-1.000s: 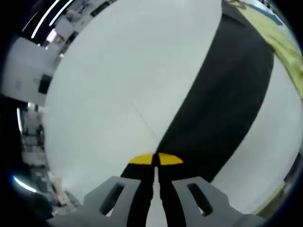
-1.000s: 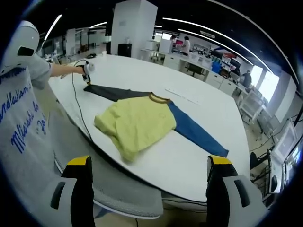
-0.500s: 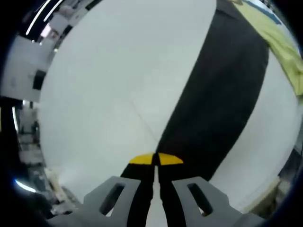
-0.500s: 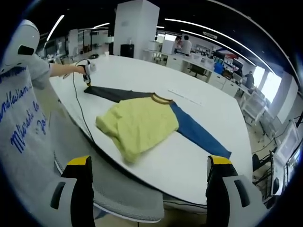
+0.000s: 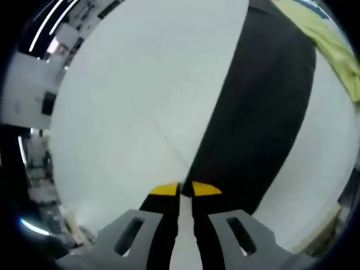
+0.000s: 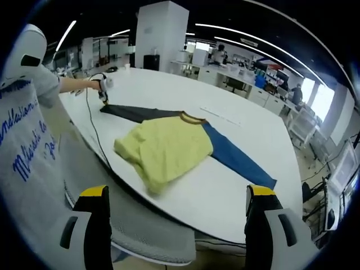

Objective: Fold the garment on the visible template until the final outline fits inside the template.

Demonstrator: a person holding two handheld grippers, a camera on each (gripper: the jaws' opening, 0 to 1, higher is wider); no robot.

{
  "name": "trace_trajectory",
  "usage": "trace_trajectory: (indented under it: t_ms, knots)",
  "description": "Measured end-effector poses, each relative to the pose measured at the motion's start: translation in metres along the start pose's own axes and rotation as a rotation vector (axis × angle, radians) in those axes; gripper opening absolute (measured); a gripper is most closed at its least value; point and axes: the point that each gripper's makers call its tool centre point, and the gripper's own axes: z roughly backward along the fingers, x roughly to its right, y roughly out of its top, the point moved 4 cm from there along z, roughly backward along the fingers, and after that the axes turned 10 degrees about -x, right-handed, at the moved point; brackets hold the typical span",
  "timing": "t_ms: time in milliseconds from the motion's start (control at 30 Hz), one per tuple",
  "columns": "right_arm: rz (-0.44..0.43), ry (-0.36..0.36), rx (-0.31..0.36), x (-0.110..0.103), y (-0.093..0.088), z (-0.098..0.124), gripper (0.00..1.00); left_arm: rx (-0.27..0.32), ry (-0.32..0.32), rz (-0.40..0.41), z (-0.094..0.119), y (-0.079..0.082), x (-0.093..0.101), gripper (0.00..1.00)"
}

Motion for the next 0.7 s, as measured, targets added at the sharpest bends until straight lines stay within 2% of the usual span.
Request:
trace_trajectory:
  t_ms: [33,233,300,367,433,500,600,667,700]
  knots:
    - [-0.001,0.001,0.002,0.001,-0.001,0.0,1.0,0.001,-0.019,0.024,0.002,-0.002,0.002,0.07]
    - [-0.001,0.015,0.013,0.003,-0.002,-0.004,1.0,0.004,-0.023,0.049,0.007,-0.014,0.005,0.15]
    - [0.001,0.022,0.019,0.004,-0.001,-0.006,1.0,0.021,-0.027,0.06,0.01,-0.016,0.006,0.16]
    - [0.006,0.028,0.023,0.006,-0.001,-0.008,1.0,0.084,-0.04,0.094,0.016,-0.013,0.007,0.2]
    - [0.009,0.037,0.029,0.007,0.0,-0.011,1.0,0.142,-0.093,0.154,0.024,-0.012,0.013,0.23]
    - [0.014,0.043,0.035,0.008,0.001,-0.012,1.0,0.202,-0.111,0.181,0.033,-0.009,0.016,0.25]
    - [0.02,0.054,0.046,0.01,0.003,-0.015,1.0,0.229,-0.112,0.179,0.043,-0.011,0.019,0.28]
    - [0.027,0.065,0.051,0.011,0.003,-0.018,1.0,0.29,-0.101,0.15,0.053,-0.007,0.022,0.32]
    - [0.031,0.07,0.052,0.012,0.004,-0.019,1.0,0.284,-0.105,0.154,0.059,-0.01,0.026,0.33]
